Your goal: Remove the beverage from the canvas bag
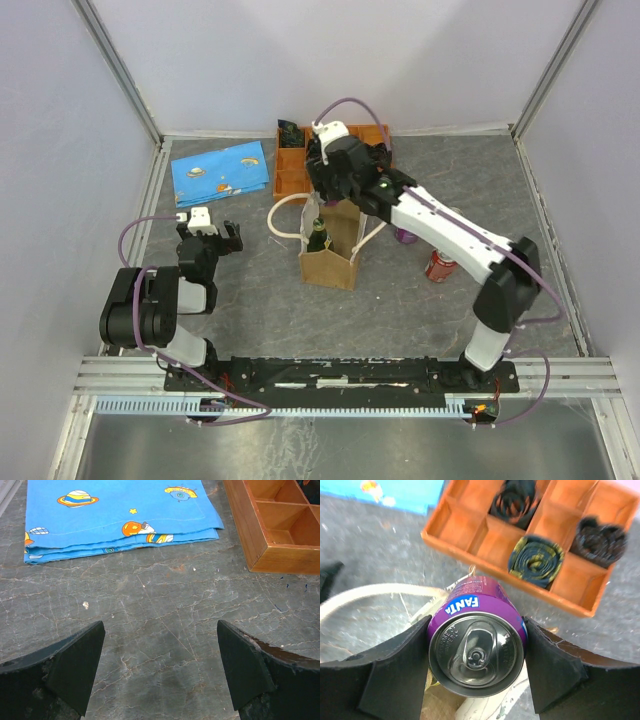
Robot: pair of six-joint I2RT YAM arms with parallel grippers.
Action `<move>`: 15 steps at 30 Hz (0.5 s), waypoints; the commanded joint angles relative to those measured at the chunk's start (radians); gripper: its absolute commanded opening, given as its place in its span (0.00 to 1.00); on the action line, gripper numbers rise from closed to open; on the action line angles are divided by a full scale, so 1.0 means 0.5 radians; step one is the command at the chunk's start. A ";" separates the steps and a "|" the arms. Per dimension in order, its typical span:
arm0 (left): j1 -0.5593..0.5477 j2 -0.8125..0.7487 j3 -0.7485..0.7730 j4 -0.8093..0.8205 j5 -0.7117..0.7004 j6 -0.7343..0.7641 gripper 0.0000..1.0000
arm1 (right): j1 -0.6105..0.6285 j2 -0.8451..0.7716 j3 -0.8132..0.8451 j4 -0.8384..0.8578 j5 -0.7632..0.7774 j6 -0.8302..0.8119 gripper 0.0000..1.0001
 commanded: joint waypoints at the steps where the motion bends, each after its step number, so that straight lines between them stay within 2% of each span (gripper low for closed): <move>1: -0.008 -0.008 0.010 0.075 -0.019 0.071 0.99 | -0.001 -0.409 -0.015 0.350 0.186 -0.086 0.00; 7: -0.008 -0.009 0.009 0.073 -0.020 0.073 0.99 | 0.000 -0.829 -0.268 0.404 0.499 -0.146 0.00; 12: -0.008 -0.009 0.010 0.076 -0.019 0.073 0.99 | -0.001 -1.149 -0.553 0.277 0.903 -0.113 0.00; 15: -0.009 -0.008 0.010 0.076 -0.021 0.073 0.99 | -0.006 -1.299 -0.741 0.164 1.034 -0.020 0.00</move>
